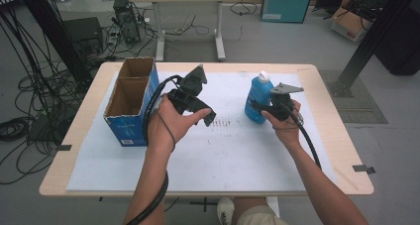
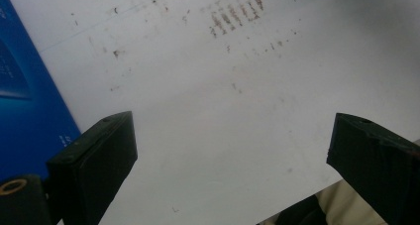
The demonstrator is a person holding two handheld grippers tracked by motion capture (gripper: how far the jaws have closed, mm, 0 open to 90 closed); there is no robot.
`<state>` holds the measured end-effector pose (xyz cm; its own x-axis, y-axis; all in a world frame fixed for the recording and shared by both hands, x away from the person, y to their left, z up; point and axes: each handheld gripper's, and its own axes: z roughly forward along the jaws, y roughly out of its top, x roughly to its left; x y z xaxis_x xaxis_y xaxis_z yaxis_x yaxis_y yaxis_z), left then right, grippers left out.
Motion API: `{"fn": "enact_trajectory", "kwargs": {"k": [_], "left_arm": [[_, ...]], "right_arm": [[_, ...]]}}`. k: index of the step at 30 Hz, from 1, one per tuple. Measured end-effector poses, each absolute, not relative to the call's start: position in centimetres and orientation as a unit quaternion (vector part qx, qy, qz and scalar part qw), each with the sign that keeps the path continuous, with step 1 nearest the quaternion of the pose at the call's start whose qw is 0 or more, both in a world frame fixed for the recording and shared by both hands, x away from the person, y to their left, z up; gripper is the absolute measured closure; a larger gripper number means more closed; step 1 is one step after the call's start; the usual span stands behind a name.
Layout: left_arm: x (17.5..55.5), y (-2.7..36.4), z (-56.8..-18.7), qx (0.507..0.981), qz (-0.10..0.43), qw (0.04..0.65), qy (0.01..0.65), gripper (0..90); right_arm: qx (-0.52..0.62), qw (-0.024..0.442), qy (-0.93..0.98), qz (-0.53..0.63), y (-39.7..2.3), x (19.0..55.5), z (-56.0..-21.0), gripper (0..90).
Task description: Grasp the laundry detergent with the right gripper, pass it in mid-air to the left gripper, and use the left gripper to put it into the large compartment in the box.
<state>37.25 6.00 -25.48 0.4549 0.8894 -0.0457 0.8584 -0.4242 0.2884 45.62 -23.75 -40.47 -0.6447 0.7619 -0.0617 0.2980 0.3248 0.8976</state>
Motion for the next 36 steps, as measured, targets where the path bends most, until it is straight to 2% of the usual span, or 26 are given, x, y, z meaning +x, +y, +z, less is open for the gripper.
{"fn": "enact_trajectory", "kwargs": {"k": [36], "left_arm": [[37.16,5.92,-25.10,0.847,0.056,0.134,0.512,5.5]], "right_arm": [[0.354,0.243,0.772,0.468,-23.62,45.32,-40.49,46.1]]}}
